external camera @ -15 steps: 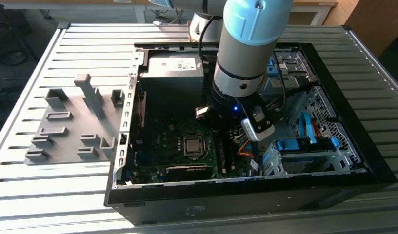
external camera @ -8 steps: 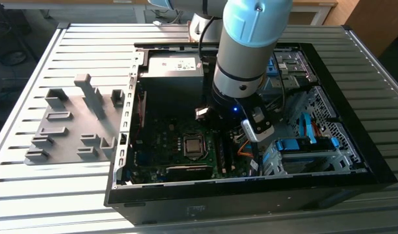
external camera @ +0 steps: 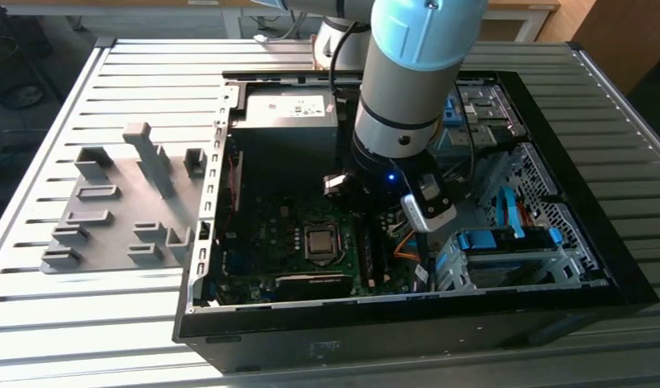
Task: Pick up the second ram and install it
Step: 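Insert the second ram into the second slot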
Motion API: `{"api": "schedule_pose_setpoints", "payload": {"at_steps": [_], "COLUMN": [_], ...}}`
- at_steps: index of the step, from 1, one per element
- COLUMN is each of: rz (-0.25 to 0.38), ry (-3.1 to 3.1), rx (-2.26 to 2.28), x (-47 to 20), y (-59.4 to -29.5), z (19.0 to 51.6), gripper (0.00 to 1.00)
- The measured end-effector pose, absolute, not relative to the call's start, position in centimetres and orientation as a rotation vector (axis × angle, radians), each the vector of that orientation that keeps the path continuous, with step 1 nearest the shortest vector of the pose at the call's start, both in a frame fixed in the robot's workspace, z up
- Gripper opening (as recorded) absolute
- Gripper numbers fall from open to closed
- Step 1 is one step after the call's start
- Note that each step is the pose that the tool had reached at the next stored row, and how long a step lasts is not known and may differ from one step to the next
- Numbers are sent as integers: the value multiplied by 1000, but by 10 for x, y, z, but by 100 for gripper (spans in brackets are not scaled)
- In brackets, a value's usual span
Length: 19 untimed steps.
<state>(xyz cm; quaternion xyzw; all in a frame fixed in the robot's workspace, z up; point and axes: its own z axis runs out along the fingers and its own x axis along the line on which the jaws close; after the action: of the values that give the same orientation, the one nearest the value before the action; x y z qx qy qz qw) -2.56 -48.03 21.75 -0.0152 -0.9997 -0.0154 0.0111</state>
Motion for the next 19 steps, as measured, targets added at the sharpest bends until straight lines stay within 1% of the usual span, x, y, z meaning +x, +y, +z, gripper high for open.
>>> {"api": "schedule_pose_setpoints", "payload": {"at_steps": [19], "rz": [-44], "ry": [-3119], "rx": [-32], "x": [-26], "y": [-481], "z": [214], "gripper": [14]}}
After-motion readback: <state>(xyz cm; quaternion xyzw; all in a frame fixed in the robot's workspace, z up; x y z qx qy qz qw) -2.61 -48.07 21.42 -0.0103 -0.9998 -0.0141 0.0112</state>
